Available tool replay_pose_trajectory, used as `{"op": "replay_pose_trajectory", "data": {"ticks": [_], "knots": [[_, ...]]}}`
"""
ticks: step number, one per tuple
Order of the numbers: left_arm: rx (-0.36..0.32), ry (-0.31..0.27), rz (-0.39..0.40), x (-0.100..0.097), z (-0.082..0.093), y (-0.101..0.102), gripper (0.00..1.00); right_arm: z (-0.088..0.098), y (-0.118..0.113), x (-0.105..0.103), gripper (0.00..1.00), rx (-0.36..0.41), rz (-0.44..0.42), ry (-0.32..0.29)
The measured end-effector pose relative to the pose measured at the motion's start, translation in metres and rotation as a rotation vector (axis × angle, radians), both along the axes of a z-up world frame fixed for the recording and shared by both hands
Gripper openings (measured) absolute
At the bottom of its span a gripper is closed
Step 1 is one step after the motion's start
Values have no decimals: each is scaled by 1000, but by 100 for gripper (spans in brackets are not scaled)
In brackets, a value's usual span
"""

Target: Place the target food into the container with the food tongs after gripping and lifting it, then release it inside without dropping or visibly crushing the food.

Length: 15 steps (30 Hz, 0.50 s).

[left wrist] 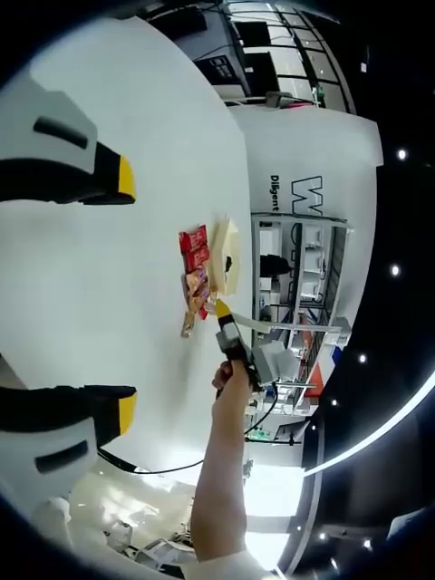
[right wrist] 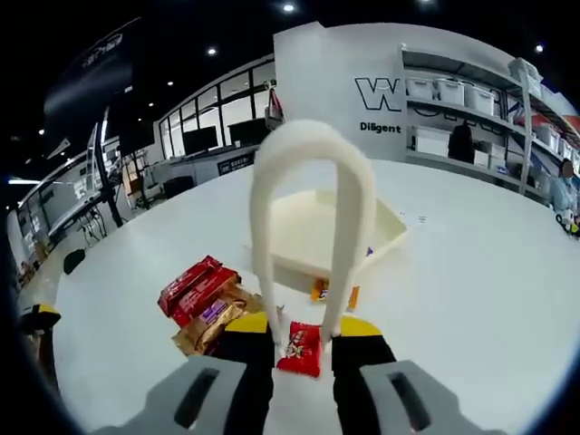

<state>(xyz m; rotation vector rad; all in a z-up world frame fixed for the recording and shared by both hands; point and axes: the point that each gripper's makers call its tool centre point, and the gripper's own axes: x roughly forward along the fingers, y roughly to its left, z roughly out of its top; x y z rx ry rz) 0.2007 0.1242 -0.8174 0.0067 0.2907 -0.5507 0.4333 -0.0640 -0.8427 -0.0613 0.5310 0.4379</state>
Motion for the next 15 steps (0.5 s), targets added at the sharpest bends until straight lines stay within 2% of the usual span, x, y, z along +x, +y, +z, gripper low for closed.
{"op": "replay_pose_trajectory", "data": {"ticks": [3,7,8,15], "knots": [[-1,-1,0,-1,0,1,80,-1,1,0,17,7,4,6],[3,2,4,-1,-1,5,80,-8,0,-1,17,-33,11,8],[1,3,5,-1,-1,5,80,-6,0,0,16,-30,10,-5],[0,7,4,0,-3,6,80,-6,2,-2,13,-39,29,10]]}}
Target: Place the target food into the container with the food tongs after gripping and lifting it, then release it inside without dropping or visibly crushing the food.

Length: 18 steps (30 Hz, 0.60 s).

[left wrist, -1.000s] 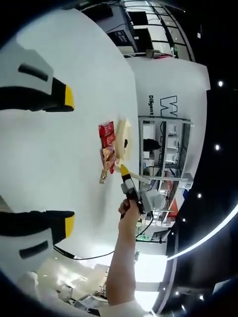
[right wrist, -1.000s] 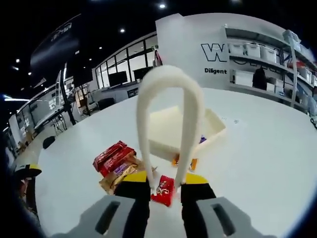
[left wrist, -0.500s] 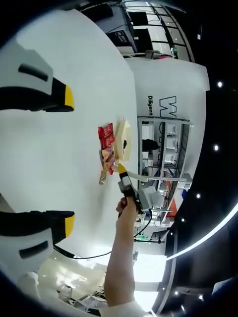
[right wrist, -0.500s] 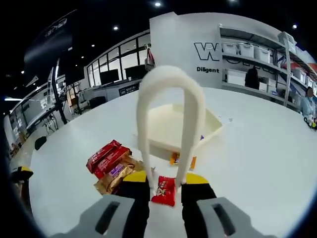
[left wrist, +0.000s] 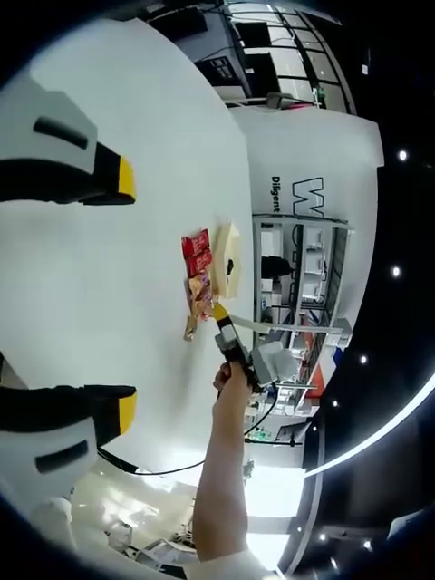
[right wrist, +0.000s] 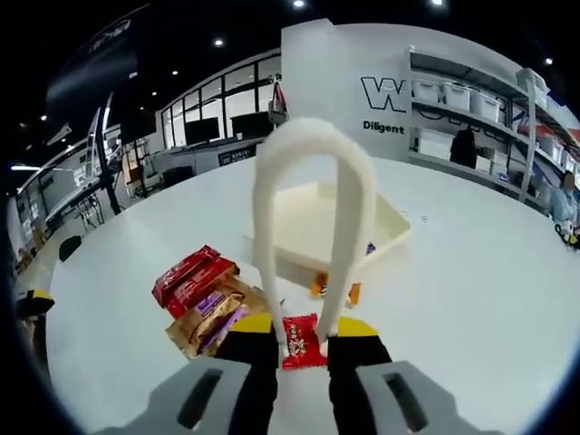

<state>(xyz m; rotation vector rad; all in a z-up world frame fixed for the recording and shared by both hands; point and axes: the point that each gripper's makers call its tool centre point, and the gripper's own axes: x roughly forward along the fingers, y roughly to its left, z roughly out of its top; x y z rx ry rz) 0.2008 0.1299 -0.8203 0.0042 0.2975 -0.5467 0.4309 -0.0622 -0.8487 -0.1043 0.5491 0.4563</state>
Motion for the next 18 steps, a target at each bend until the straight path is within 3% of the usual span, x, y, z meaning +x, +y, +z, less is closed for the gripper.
{"op": "replay_pose_trajectory", "data": {"ticks": [9,18], "knots": [[-1,4,3,0,-2,1,80,1,-3,5,12,67,-27,29],[1,20,10,1,-11,5,80,16,-8,3,12,78,-22,-10]]}}
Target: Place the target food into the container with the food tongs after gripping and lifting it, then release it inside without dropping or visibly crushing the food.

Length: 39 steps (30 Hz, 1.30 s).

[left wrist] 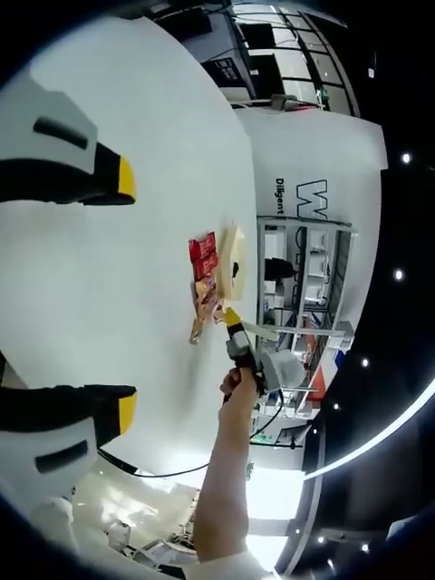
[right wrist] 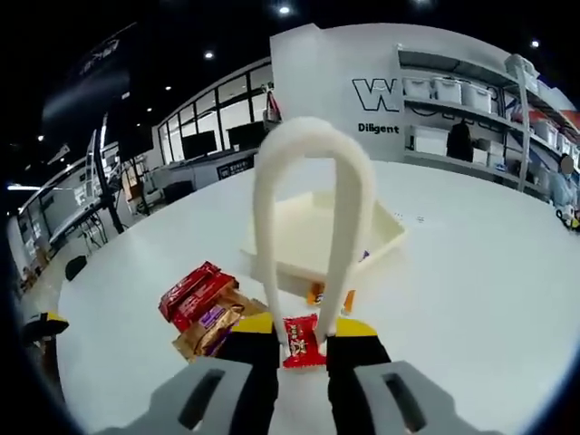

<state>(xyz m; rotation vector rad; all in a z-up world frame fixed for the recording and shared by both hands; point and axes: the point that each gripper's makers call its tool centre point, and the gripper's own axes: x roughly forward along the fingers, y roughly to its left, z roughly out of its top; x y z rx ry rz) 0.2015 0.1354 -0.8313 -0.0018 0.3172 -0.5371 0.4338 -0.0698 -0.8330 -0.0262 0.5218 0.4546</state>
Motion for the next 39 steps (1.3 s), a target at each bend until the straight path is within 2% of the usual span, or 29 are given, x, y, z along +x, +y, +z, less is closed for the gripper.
{"op": "replay_pose_trajectory", "data": {"ticks": [4,14,30,39], "knots": [[0,4,-1,2,-4,0,80,10,-5,1,12,-23,5,-33],[-7,1,-12,6,-3,-6,81,33,-9,10,12,-1,-3,-60],[-18,5,-17,15,-3,-5,85,40,3,43,13,-2,6,-67],[7,10,-7,25,-10,0,84,32,6,64,13,16,-6,-51]]}}
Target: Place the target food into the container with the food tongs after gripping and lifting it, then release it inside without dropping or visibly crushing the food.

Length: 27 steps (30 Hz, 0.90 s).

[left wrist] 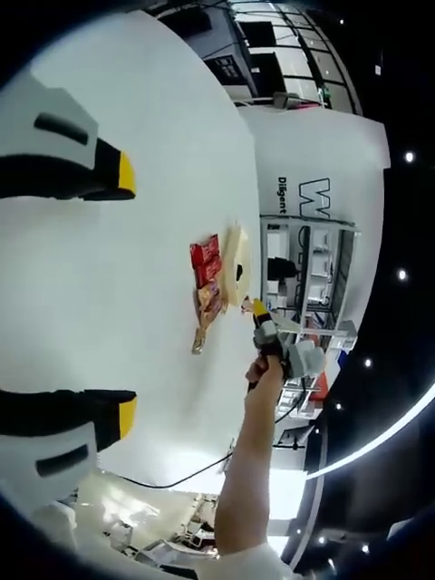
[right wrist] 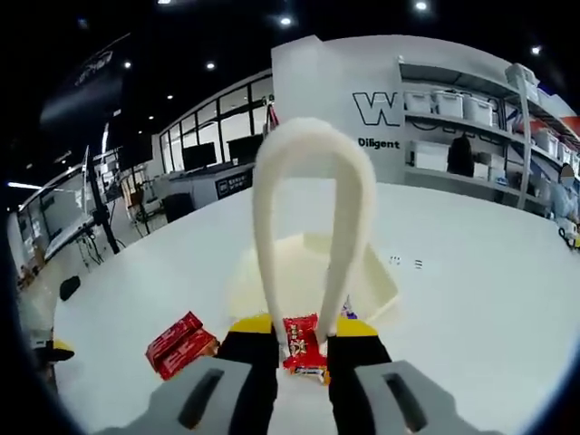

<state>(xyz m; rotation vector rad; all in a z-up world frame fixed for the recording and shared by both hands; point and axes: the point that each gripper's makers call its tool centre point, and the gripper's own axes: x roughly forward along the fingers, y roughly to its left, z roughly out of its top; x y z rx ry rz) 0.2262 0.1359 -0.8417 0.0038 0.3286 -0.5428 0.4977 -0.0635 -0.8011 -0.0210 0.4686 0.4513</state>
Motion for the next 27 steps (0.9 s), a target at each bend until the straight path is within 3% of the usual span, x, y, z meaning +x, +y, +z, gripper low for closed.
{"op": "replay_pose_trajectory", "data": {"ticks": [10,21,27], "knots": [[-3,12,4,9,-3,2,84,-12,6,24,13,1,0,12],[6,18,6,15,-6,4,84,-27,7,37,13,-32,-3,30],[9,15,3,16,-5,2,84,-33,11,24,14,-34,-16,40]]}}
